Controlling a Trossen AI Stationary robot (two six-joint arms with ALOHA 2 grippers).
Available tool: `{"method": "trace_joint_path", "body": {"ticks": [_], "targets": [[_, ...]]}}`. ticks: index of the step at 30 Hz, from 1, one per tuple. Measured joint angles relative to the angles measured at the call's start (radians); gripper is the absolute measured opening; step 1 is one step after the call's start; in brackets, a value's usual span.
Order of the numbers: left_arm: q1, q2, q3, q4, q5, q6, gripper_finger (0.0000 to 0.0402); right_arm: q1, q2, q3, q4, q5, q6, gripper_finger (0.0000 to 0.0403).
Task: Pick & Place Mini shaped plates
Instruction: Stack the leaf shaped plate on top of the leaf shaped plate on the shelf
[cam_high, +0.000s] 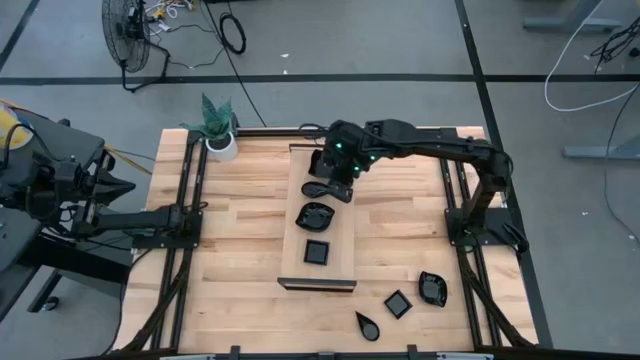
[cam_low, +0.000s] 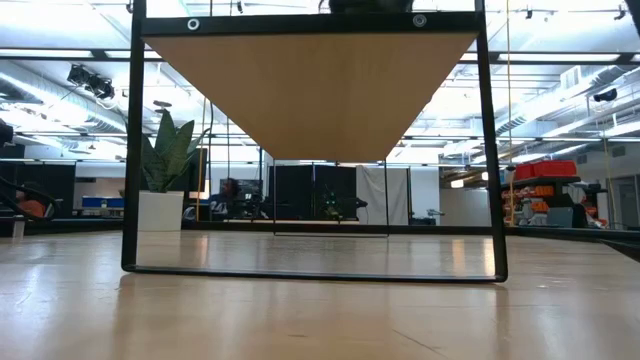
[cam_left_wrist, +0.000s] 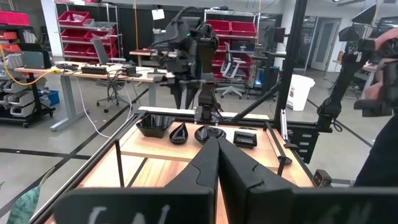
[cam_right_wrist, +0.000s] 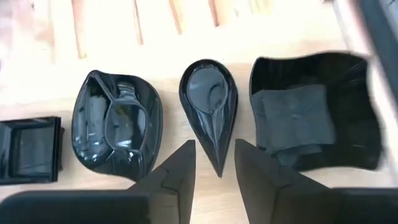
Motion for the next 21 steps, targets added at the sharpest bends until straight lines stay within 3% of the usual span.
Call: {"method": "trace_joint_path", "body": {"ticks": [5,21], "targets": [[0.000,0.000,0.000,0.000,0.000,0.000,0.0014,0.043,-0.074,-0.050,0.023,0.100,-0.039,0.0116],[0.000,0.000,0.000,0.000,0.000,0.000,0.0014,0.087,-0.402,-0.532,0.069,0.112,-0.057,0.0117]]}}
